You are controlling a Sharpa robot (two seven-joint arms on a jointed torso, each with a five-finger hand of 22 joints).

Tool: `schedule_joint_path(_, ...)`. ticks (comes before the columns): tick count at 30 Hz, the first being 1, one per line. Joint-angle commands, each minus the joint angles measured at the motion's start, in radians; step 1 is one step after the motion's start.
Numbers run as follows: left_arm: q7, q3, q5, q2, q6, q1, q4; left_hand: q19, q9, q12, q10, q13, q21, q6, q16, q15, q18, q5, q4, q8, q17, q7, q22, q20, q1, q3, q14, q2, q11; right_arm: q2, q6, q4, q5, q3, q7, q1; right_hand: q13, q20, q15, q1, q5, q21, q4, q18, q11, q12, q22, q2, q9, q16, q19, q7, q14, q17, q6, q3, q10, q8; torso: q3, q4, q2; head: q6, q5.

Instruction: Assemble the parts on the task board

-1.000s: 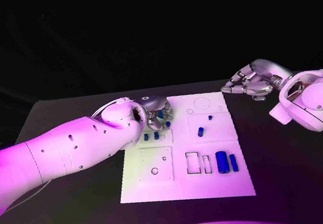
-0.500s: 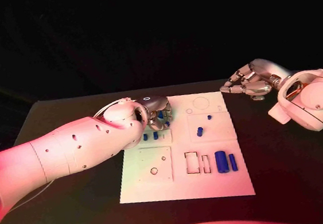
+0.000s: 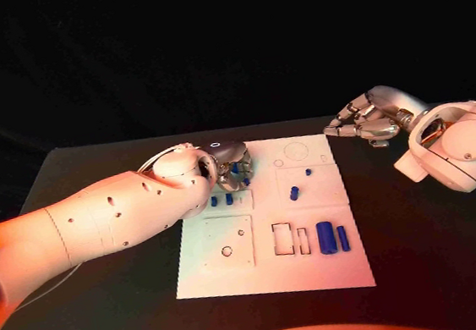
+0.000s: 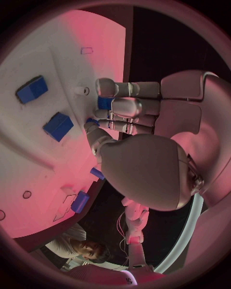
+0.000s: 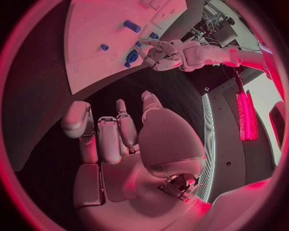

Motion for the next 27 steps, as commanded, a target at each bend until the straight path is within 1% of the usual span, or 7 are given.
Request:
schedule_joint_path(1, -0.01, 0.0, 0.003, 0.004, 0.035, -0.001, -0.003, 0.002, -0.001, -0.005, 0.005, -0.002, 0.004, 0.008, 0.007, 0.002, -0.016, 0.002, 0.0, -0.007, -0.002, -0.002, 0.002, 0.003, -0.008, 0.005, 0.007, -0.002, 0.0, 0.001, 0.002, 0.001, -0.001, 0.0, 0.006, 0.0, 0.0, -0.009, -0.009, 0.002, 0.005, -0.004, 0.003, 0.01, -0.006, 0.0, -0.001, 0.005, 0.001, -0.002, 0.0, 0.0, 0.042, 0.001, -0.007, -0.004, -0.002, 0.004, -0.0001, 0.0001, 0.0, -0.002, 0.0)
schedule_joint_path(8, -0.012, 0.0, 0.003, 0.009, 0.044, -0.004, -0.008, 0.003, -0.001, -0.008, 0.009, -0.003, 0.005, 0.011, 0.008, 0.002, -0.016, 0.002, -0.001, -0.01, 0.0, -0.003, 0.004, 0.003, -0.009, 0.006, 0.008, -0.002, 0.0, 0.002, 0.003, 0.001, -0.001, 0.0, 0.007, 0.0, 0.0, -0.009, -0.009, 0.002, 0.005, -0.005, 0.003, 0.01, -0.006, 0.001, -0.001, 0.005, 0.002, -0.003, 0.0, 0.0, 0.042, 0.001, -0.007, -0.004, -0.002, 0.004, -0.0007, -0.0005, 0.0, -0.004, -0.001)
schedule_joint_path(18, -0.007, 0.001, 0.011, 0.014, 0.048, -0.007, -0.011, 0.014, -0.001, -0.019, 0.032, -0.009, 0.021, 0.028, 0.022, 0.0, -0.02, 0.001, -0.005, -0.018, 0.017, -0.005, 0.024, 0.003, -0.015, 0.011, 0.019, 0.003, -0.004, 0.001, 0.003, 0.002, -0.001, 0.0, 0.006, 0.0, 0.0, -0.009, -0.009, 0.002, 0.005, -0.006, 0.003, 0.01, -0.006, 0.001, -0.002, 0.005, 0.002, -0.003, 0.0, 0.0, 0.042, 0.0, -0.007, -0.005, -0.002, 0.005, -0.0001, 0.0004, 0.0, -0.007, -0.003)
schedule_joint_path(27, -0.005, 0.001, 0.015, 0.017, 0.051, -0.008, -0.01, 0.023, -0.001, -0.026, 0.046, -0.011, 0.031, 0.034, 0.031, -0.002, -0.023, 0.001, -0.006, -0.025, 0.029, -0.005, 0.038, 0.002, -0.02, 0.011, 0.026, 0.003, -0.007, 0.001, 0.003, 0.003, -0.001, 0.0, 0.006, 0.0, 0.0, -0.009, -0.009, 0.003, 0.005, -0.006, 0.004, 0.01, -0.006, 0.001, -0.002, 0.005, 0.002, -0.003, -0.001, 0.0, 0.042, 0.001, -0.007, -0.005, -0.001, 0.006, -0.0003, -0.0002, -0.001, -0.007, -0.002)
